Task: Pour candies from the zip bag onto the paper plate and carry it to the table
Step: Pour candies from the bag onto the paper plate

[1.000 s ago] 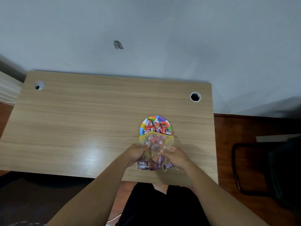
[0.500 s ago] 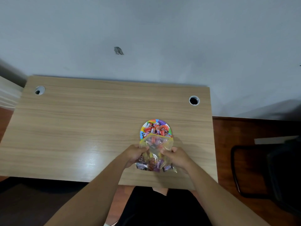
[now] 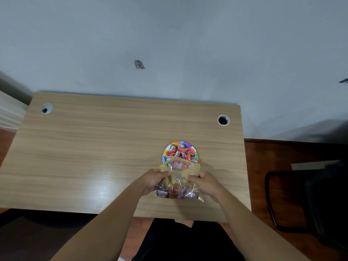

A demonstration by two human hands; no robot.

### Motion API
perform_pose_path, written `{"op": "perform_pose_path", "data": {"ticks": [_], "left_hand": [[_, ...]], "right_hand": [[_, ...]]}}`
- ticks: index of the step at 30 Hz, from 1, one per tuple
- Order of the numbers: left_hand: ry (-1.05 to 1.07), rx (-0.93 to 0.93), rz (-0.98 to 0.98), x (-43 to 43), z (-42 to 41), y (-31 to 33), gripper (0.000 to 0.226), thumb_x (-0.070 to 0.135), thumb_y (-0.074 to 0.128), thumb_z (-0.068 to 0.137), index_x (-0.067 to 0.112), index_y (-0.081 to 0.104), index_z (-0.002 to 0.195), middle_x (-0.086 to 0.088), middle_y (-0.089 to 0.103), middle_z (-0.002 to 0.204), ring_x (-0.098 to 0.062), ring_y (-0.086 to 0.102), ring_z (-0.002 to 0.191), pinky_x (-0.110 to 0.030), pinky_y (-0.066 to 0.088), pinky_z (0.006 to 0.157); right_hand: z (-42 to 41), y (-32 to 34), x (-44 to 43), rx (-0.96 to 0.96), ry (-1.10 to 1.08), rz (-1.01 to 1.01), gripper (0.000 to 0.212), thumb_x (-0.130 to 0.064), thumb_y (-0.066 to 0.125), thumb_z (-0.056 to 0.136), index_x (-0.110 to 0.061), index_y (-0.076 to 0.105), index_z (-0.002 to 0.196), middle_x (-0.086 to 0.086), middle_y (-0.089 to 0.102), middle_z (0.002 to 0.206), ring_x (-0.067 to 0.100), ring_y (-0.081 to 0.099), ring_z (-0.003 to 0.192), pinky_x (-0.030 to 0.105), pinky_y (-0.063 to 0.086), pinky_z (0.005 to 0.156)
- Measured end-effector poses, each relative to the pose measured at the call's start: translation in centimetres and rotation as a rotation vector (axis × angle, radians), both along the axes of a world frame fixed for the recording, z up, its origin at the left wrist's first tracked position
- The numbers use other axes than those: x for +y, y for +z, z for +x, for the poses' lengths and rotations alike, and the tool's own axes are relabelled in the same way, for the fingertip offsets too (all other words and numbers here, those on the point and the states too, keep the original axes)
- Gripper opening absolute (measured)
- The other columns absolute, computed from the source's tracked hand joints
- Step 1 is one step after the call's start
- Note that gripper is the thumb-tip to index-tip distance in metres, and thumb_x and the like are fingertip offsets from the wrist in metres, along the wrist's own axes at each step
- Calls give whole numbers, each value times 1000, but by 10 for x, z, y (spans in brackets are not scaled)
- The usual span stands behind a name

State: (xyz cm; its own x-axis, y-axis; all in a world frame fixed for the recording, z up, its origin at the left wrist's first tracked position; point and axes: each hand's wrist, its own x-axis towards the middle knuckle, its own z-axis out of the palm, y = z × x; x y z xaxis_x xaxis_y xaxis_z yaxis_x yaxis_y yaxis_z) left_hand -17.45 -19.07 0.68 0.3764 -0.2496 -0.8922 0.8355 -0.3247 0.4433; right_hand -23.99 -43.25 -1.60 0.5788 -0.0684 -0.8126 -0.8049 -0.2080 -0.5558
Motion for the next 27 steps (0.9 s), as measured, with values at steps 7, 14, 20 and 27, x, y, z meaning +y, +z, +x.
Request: {"op": "perform_pose_path", "data": {"ticks": [7,14,20,27], "left_hand": [[-32,13,-15,5,1,1,26,31,70,103,13,80,86,0,77,77,-12,66,64,-28,52,71],[-92,-20,-56,9,6,6,31,36,69,102,14,78,83,3,73,78,-9,58,61,-24,46,66],[59,-14,-94,10,10,9,51,70,60,96,30,70,126,2,80,114,-17,73,86,-28,60,66],[196,-580,-47,8,20,9,14,26,63,108,16,73,105,20,72,81,-7,65,83,-34,53,79]], "right_hand": [[0,14,6,-27,-23,56,30,-34,80,96,-9,81,112,1,84,98,7,71,76,23,49,65],[0,17,10,-56,-59,62,19,-31,79,96,-16,82,106,-5,83,93,8,74,81,24,51,69],[2,19,12,-58,-90,44,8,-22,76,97,-15,81,98,3,84,95,5,74,72,16,51,56],[-4,18,14,-96,-105,39,49,-57,83,82,-15,86,105,1,85,99,14,75,82,29,52,74]]}}
